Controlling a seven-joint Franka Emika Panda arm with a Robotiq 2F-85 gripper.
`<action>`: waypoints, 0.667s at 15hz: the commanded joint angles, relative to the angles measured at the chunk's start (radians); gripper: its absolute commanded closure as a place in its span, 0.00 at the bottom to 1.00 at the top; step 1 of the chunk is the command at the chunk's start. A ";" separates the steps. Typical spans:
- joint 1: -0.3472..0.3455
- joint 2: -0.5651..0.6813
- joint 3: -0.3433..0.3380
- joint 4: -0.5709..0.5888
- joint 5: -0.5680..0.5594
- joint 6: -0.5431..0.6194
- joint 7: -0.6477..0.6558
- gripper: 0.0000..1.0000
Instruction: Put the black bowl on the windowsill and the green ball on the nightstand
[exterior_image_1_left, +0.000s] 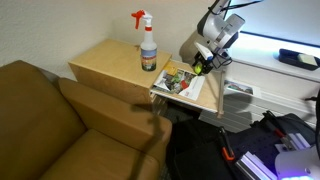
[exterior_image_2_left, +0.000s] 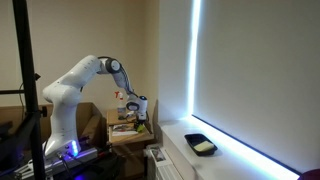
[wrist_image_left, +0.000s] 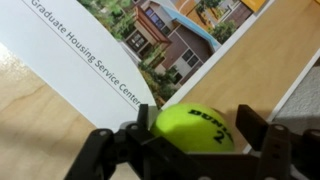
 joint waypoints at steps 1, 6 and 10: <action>-0.015 -0.023 0.003 -0.022 0.010 -0.040 -0.006 0.42; -0.015 -0.031 -0.002 -0.031 0.011 -0.031 -0.017 0.61; -0.037 -0.100 0.055 -0.065 0.063 -0.017 -0.102 0.62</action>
